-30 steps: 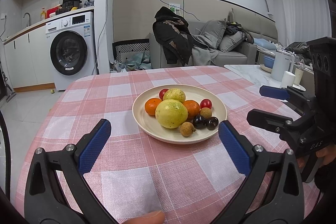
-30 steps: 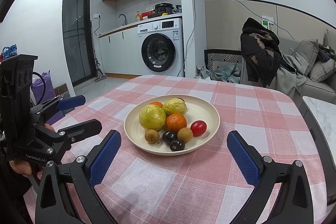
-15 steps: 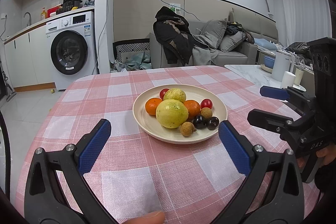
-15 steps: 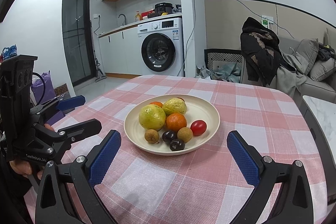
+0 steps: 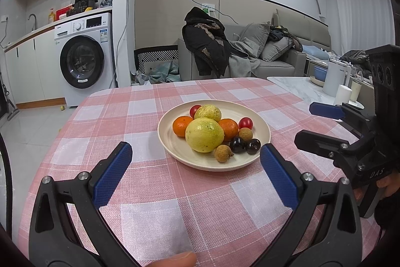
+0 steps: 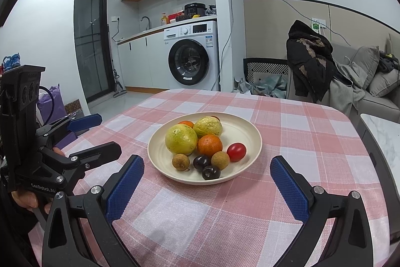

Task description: Organize fruits

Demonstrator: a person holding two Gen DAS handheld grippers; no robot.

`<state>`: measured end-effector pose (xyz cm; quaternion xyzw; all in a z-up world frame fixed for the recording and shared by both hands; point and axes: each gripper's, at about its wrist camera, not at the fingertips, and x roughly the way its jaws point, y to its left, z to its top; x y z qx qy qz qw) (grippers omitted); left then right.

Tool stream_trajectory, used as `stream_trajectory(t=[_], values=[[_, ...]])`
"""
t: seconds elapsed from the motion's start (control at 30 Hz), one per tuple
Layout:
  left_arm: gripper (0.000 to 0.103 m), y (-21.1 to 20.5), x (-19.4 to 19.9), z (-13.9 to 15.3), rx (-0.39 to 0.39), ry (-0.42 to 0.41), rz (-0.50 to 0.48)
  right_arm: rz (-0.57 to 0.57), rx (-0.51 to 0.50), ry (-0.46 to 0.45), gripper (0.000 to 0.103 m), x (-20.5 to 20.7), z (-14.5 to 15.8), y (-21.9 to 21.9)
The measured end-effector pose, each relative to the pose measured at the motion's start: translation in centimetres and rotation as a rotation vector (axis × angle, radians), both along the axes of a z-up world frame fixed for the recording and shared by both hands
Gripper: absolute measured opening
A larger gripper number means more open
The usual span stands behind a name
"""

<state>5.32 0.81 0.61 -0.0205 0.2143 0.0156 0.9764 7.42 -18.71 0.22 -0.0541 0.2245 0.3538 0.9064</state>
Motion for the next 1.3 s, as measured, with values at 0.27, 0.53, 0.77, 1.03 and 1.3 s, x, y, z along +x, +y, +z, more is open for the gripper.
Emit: stream_trajectory(t=[0.27,0.53,0.77,1.03,1.3], values=[[0.102,0.0,0.0,0.01,-0.001,0.0,0.0,-0.002,0.001,0.005,0.103,-0.03,-0.07,0.01],[0.102,-0.03,-0.17,-0.01,0.004,0.001,0.001,-0.007,0.006,0.012,0.103,0.06,-0.12,-0.25],[0.102,0.06,-0.17,0.01,0.0,-0.001,-0.001,-0.008,0.004,0.01,0.103,0.13,-0.02,-0.4],[0.102,0.0,-0.05,-0.02,0.0,0.0,0.001,-0.006,0.002,0.008,0.103,0.12,0.02,-0.34],[0.102,0.01,-0.1,0.0,0.0,0.0,0.0,-0.007,0.002,0.007,0.103,0.13,0.04,-0.31]])
